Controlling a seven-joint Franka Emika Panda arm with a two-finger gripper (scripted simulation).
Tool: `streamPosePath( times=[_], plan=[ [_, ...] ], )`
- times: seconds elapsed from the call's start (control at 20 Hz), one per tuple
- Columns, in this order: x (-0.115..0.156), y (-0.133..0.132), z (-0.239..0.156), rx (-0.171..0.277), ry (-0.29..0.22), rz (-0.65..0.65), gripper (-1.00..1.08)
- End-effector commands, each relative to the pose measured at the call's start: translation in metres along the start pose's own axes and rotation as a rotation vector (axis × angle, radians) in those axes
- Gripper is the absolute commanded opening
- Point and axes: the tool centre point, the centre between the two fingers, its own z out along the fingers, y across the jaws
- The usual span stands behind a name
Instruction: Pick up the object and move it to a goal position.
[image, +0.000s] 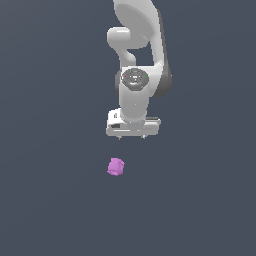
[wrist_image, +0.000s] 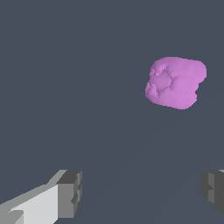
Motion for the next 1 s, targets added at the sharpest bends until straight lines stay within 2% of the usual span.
streamPosePath(
  times=[0.0,0.45,0.95],
  plan=[
    [0.000,0.000,0.000,0.000,0.000,0.000,1.00],
    [0.006,-0.035,-0.016,0.028,0.022,-0.024,1.00],
    [0.020,-0.019,-0.008,0.027,0.027,0.013,1.00]
  ],
)
